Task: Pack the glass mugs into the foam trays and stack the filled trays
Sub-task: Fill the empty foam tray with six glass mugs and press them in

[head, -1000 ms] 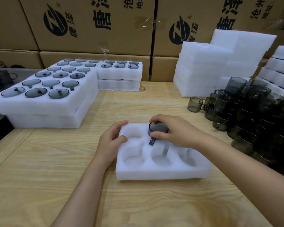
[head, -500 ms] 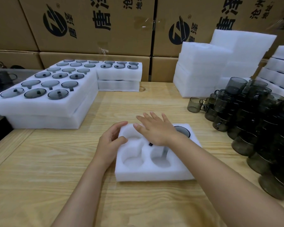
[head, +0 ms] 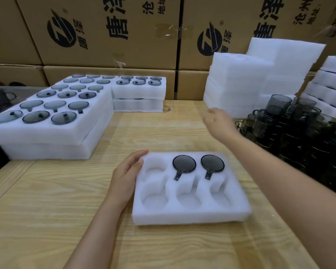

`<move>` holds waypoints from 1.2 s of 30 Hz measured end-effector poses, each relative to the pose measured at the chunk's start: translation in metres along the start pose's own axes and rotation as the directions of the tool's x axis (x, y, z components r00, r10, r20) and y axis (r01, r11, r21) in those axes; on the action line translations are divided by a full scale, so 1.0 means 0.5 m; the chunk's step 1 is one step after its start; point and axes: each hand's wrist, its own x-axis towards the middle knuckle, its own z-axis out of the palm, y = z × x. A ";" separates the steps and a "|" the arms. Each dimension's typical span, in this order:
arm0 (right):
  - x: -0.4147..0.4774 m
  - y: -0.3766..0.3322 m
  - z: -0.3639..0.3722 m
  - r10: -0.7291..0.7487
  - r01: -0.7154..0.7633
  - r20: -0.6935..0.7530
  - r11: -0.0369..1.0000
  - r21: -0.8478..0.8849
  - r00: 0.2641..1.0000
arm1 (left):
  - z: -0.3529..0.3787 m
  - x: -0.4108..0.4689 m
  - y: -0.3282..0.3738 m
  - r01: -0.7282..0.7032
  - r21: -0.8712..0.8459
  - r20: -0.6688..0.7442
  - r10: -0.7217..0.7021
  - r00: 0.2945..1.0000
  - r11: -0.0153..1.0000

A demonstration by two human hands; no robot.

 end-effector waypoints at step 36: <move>-0.041 0.122 -0.041 -0.014 0.061 0.242 0.980 -0.187 0.970 | 0.003 0.000 -0.002 0.026 -0.012 -0.018 -0.027 0.999 1.000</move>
